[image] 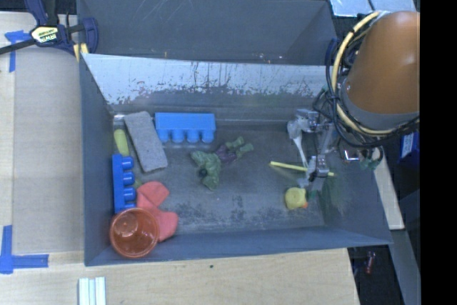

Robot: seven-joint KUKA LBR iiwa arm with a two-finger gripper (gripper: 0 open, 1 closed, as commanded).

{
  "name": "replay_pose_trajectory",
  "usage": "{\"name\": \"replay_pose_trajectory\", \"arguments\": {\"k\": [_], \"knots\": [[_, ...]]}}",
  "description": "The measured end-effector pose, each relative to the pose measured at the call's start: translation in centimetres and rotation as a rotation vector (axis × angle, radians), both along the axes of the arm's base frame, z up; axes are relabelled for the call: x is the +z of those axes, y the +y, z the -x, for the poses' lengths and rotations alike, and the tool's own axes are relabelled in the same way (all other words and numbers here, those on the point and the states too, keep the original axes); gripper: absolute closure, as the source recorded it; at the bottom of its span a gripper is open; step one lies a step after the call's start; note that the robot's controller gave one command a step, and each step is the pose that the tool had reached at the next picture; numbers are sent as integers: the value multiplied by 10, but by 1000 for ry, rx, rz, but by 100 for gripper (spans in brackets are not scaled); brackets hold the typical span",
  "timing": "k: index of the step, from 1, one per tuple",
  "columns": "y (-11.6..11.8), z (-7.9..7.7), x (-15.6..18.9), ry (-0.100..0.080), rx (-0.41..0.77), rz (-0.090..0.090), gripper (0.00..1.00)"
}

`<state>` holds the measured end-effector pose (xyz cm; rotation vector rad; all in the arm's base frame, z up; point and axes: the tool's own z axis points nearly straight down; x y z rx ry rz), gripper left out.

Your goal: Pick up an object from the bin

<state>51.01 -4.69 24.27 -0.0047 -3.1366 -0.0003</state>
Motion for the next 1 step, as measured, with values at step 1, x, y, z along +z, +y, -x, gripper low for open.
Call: {"name": "replay_pose_trajectory", "arguments": {"k": [1], "knots": [[0,-2,4,-9,1,1,0]]}}
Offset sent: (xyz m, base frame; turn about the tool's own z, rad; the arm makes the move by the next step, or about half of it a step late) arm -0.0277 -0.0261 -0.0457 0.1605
